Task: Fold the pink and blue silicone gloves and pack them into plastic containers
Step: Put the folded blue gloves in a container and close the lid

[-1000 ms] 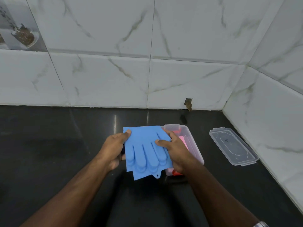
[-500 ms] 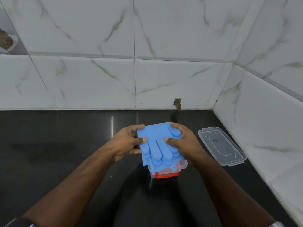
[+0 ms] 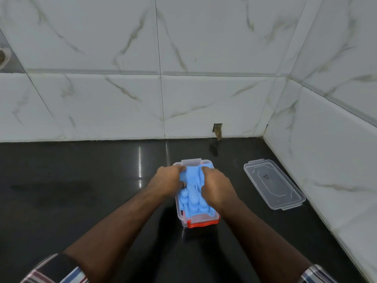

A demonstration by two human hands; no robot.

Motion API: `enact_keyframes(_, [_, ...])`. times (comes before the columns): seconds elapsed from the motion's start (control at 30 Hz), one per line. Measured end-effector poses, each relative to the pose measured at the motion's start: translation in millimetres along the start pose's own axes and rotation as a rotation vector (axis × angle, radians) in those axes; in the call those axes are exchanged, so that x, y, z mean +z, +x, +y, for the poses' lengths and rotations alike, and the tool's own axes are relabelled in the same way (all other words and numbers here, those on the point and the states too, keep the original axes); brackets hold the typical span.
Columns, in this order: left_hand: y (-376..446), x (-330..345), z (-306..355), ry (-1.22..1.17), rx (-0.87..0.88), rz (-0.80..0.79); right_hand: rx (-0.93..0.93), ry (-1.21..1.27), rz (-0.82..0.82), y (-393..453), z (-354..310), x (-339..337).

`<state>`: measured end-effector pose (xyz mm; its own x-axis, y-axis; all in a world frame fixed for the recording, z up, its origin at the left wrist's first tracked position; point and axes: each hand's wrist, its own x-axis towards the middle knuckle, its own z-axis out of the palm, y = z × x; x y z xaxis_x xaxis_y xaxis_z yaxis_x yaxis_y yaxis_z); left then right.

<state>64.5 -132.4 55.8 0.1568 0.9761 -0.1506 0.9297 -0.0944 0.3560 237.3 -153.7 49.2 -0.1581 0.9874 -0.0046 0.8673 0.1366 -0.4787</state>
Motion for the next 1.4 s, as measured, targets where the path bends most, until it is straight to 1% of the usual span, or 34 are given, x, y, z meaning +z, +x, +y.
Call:
enact_keyframes(0.1, [0.6,6.1,3.2,0.149,0.007,-0.01,0.035,-0.114,-0.021,3.8,-3.6,8.5])
enact_keyframes(0.17, [0.4,11.1,5.5,0.237,0.017,-0.005,0.061,-0.13,-0.07,4.4,-7.5,14.8])
enact_keyframes(0.23, [0.2,14.6,8.0,0.306,0.017,0.013,0.039,-0.208,-0.119,4.7,-11.1,17.6])
enact_keyframes(0.37, [0.8,8.3,8.8,0.359,0.028,0.02,0.006,-0.232,-0.191,8.1,-8.2,-0.5])
enact_keyframes(0.5, [2.4,-7.0,7.2,0.368,0.074,0.045,-0.119,-0.365,-0.142,19.8,-1.2,-33.1])
enact_keyframes(0.57, [3.4,-13.3,10.1,0.335,0.138,-0.012,-0.214,-0.424,-0.18,26.6,0.6,-43.1])
enact_keyframes(0.67, [2.5,-15.2,16.0,0.343,0.231,-0.166,-0.318,-0.62,-0.309,30.7,4.3,-47.5])
enact_keyframes(0.73, [1.6,-11.5,16.4,0.398,0.241,-0.237,-0.351,-0.747,-0.354,29.8,8.5,-43.8])
enact_keyframes(0.8, [1.9,-6.0,15.5,0.449,0.235,-0.269,-0.374,-0.809,-0.352,27.3,13.4,-37.1])
enact_keyframes(1.03, [1.6,16.9,18.4,0.596,0.237,-0.234,-0.485,-0.879,-0.235,22.6,26.1,-15.6])
enact_keyframes(1.2, [1.1,22.9,22.7,0.639,0.212,-0.205,-0.488,-0.875,-0.214,21.2,30.4,-6.8])
enact_keyframes(1.3, [0.4,15.6,24.3,0.605,0.202,-0.244,-0.443,-0.846,-0.236,20.1,28.9,-7.1])
enact_keyframes(1.4, [0.1,-2.9,25.3,0.479,0.15,-0.367,-0.325,-0.751,-0.28,21.3,24.8,-18.1])
